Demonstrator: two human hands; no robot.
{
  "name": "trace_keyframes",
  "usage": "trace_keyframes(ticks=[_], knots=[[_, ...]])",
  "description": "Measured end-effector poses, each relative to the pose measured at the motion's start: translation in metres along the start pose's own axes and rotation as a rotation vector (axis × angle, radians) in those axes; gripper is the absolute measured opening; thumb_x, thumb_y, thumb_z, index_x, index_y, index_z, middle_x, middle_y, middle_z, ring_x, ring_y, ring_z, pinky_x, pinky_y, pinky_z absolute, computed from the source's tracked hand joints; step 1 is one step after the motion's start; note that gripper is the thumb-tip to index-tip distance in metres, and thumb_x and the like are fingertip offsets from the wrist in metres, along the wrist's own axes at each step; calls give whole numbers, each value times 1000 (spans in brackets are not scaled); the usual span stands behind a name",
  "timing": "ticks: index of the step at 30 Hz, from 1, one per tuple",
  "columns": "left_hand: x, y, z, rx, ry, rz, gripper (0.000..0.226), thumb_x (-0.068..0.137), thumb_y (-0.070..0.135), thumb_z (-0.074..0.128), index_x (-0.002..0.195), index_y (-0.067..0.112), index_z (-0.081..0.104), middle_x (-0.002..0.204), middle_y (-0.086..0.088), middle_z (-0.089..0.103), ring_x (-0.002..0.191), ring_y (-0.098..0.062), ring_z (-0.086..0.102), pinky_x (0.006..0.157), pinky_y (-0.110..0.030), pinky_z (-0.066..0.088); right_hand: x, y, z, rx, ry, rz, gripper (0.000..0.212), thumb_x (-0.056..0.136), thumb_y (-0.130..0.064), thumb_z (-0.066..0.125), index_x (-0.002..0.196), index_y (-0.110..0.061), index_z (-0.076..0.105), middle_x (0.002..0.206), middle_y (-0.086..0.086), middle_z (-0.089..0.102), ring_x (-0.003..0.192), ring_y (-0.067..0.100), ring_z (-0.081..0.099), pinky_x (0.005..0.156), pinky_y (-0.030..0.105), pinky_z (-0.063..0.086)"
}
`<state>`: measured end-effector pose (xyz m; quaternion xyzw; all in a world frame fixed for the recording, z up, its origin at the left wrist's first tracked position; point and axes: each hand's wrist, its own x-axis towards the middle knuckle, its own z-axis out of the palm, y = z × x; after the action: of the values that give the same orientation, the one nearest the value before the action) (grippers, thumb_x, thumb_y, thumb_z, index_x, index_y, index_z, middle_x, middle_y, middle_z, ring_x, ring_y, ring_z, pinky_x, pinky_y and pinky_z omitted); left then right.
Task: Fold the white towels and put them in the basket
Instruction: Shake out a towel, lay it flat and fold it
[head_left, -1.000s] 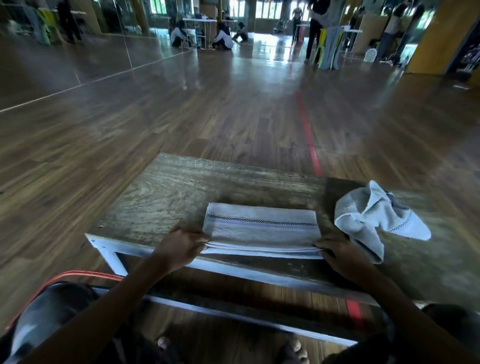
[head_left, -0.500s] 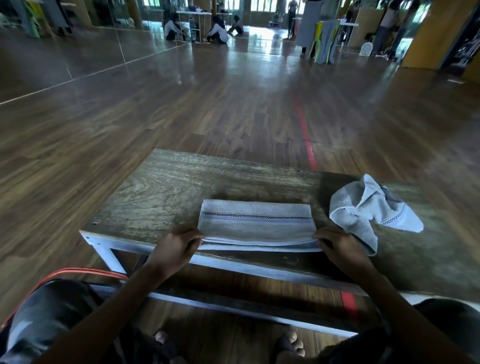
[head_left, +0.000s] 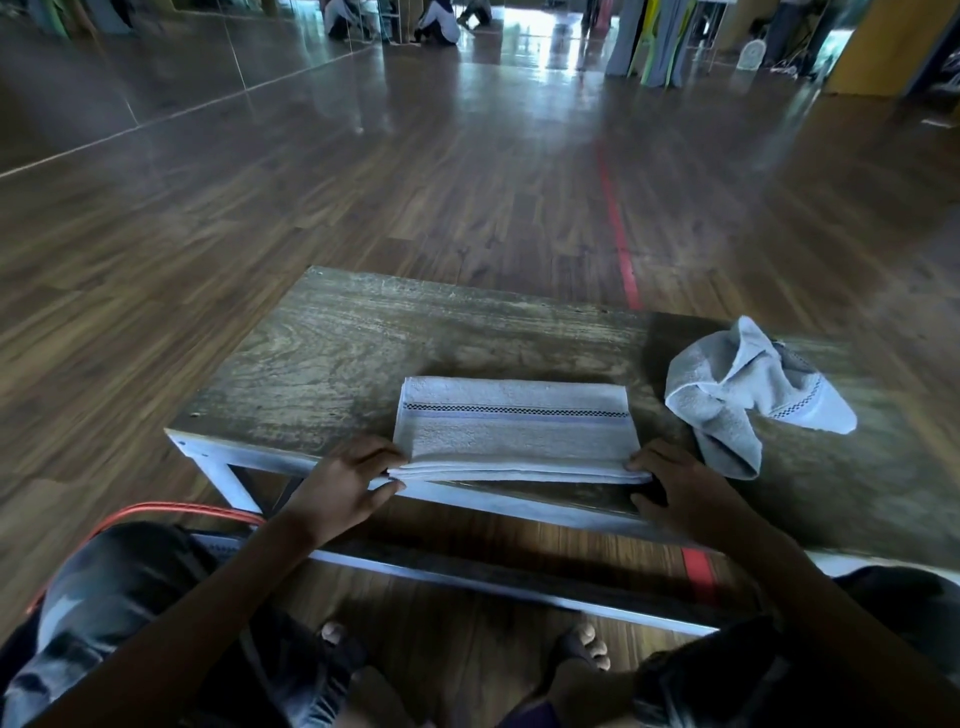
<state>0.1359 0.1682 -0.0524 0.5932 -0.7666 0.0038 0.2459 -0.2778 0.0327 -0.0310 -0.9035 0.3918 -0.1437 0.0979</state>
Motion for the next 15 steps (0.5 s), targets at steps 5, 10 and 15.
trace_keyframes(ticks=[5, 10, 15], knots=[[-2, -3, -6, 46, 5, 15, 28, 85, 35, 53, 97, 16, 70, 99, 3, 65, 90, -12, 63, 80, -27, 50, -11, -11, -5, -29, -130, -18, 42, 70, -36, 74, 108, -26, 57, 106, -20, 47, 97, 3, 50, 77, 23, 46], [-4, -5, -7, 137, 38, 96, 24, 85, 29, 53, 93, 13, 69, 95, -1, 65, 86, -16, 63, 79, -28, 47, -19, -15, -1, -21, -21, -78, 19, 78, -34, 52, 91, -25, 61, 95, -13, 59, 86, 8, 57, 68, 28, 51], [-4, -6, -12, 99, 9, 92, 25, 83, 29, 51, 94, 15, 69, 96, 1, 66, 87, -14, 63, 82, -23, 41, -20, -14, -3, 32, -11, -47, 14, 80, -14, 67, 88, -24, 61, 91, -12, 61, 85, 5, 57, 73, 32, 52]])
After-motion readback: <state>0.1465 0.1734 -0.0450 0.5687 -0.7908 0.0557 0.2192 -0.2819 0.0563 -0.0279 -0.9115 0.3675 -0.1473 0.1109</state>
